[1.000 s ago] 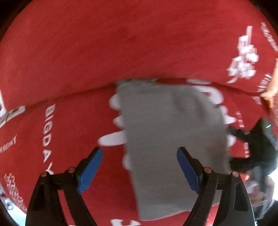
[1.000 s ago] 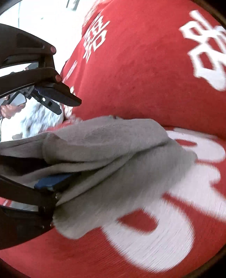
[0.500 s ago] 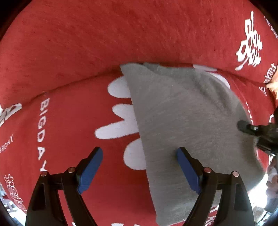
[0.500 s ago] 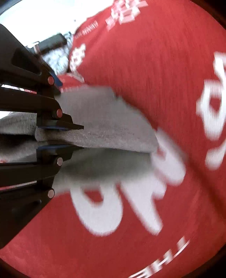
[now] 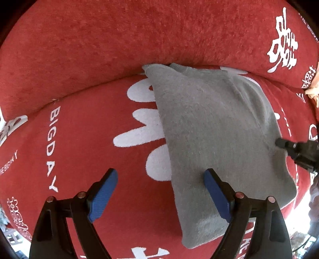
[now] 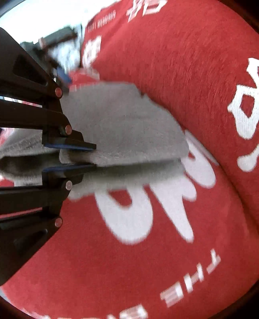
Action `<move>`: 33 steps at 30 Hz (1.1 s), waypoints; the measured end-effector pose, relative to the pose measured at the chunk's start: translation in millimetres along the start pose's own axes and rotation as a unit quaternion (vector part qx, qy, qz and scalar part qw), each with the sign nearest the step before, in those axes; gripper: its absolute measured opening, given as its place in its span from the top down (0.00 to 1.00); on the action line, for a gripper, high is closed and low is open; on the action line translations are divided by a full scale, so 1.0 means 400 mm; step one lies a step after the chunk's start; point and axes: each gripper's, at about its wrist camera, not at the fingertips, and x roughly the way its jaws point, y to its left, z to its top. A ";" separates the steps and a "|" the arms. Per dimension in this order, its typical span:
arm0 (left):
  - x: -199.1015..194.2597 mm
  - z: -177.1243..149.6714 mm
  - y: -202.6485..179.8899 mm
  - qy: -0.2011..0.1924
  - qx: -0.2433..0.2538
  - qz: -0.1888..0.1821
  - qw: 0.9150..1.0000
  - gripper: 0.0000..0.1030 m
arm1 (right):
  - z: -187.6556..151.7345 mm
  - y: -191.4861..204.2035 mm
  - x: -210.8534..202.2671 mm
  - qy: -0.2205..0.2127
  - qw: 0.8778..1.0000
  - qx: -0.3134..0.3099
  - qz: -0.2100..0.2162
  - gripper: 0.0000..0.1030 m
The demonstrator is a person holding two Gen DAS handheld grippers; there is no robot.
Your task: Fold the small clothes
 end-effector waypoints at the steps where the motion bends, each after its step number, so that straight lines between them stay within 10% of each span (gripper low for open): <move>1: -0.003 -0.002 0.002 -0.002 -0.001 0.003 1.000 0.13 | 0.014 0.000 0.002 0.007 1.000 0.004 0.020 0.82; 14: 0.035 0.030 0.016 -0.024 -0.023 0.016 0.999 0.12 | 0.017 0.012 0.005 -0.006 0.997 -0.028 -0.074 0.87; 18: 0.033 0.026 0.011 -0.022 -0.020 0.024 0.999 0.10 | 0.021 -0.047 0.013 -0.003 0.999 0.042 -0.032 0.86; 24: 0.003 -0.006 0.026 0.003 -0.011 0.015 1.000 0.11 | -0.011 0.009 -0.061 -0.015 0.996 -0.021 -0.081 0.80; 33: 0.022 -0.091 -0.061 0.045 0.028 -0.018 0.998 0.11 | -0.129 0.114 -0.113 0.024 0.996 -0.089 -0.015 0.81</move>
